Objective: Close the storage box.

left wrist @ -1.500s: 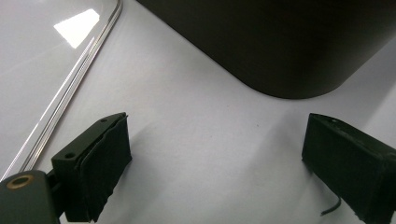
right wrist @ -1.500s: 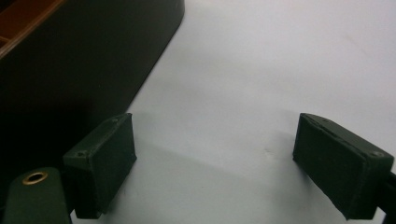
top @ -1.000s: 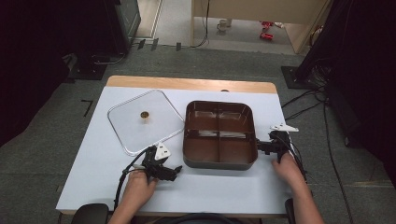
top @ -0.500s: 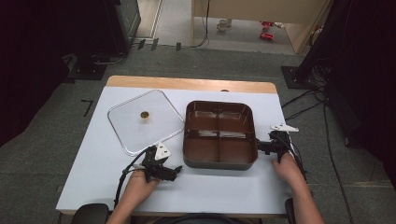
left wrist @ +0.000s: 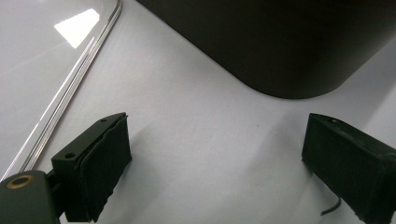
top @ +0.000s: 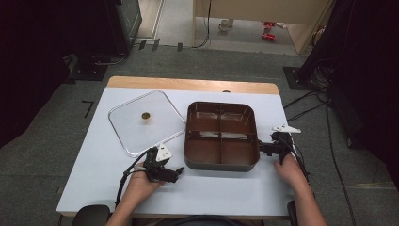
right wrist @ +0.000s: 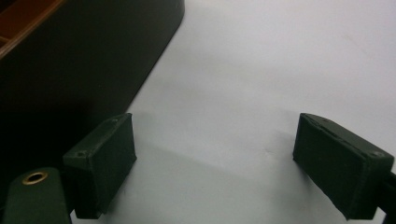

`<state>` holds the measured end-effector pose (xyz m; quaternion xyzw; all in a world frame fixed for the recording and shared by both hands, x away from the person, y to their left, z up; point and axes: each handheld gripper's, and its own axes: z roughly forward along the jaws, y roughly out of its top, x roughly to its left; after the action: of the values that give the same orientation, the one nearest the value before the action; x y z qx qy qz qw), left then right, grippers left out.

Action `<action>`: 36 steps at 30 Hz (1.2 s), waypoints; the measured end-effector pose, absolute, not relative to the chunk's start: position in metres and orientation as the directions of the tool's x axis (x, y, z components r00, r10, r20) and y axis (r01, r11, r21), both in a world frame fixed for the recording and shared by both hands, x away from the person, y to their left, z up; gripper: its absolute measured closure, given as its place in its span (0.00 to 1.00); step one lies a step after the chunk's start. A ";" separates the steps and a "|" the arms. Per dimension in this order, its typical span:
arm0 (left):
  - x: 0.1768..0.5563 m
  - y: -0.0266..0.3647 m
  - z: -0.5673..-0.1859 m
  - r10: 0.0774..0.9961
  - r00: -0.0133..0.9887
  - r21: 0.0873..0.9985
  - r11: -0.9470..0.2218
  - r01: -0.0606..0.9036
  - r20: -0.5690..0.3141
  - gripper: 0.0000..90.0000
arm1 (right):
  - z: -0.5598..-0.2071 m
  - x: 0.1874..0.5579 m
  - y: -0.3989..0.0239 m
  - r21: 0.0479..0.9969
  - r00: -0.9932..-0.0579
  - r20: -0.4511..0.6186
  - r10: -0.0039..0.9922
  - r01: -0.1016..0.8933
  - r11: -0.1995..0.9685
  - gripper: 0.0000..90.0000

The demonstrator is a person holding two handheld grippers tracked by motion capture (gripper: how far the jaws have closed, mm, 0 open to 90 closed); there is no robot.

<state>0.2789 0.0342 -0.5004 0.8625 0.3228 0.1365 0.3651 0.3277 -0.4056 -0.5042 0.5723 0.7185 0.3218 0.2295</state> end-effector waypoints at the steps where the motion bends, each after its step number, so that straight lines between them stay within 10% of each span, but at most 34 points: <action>1: 0.279 0.034 -0.500 0.656 0.754 0.718 -0.525 0.457 0.000 0.09 | -0.504 0.328 -0.406 0.725 -0.240 0.039 0.970 0.675 0.138 0.14; 25: 0.283 0.026 -0.495 0.675 0.738 0.663 -0.553 0.504 0.001 0.07 | -0.504 0.328 -0.406 0.725 -0.240 0.039 0.970 0.675 0.138 0.14; 36: 0.286 0.029 -0.479 0.673 0.739 0.633 -0.553 0.541 -0.044 0.23 | -0.504 0.328 -0.406 0.725 -0.240 0.039 0.970 0.675 0.137 0.14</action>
<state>0.2862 0.0290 -0.4793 0.8754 0.3467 0.1022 0.3211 0.3279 -0.4056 -0.5042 0.5725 0.7185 0.3218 0.2291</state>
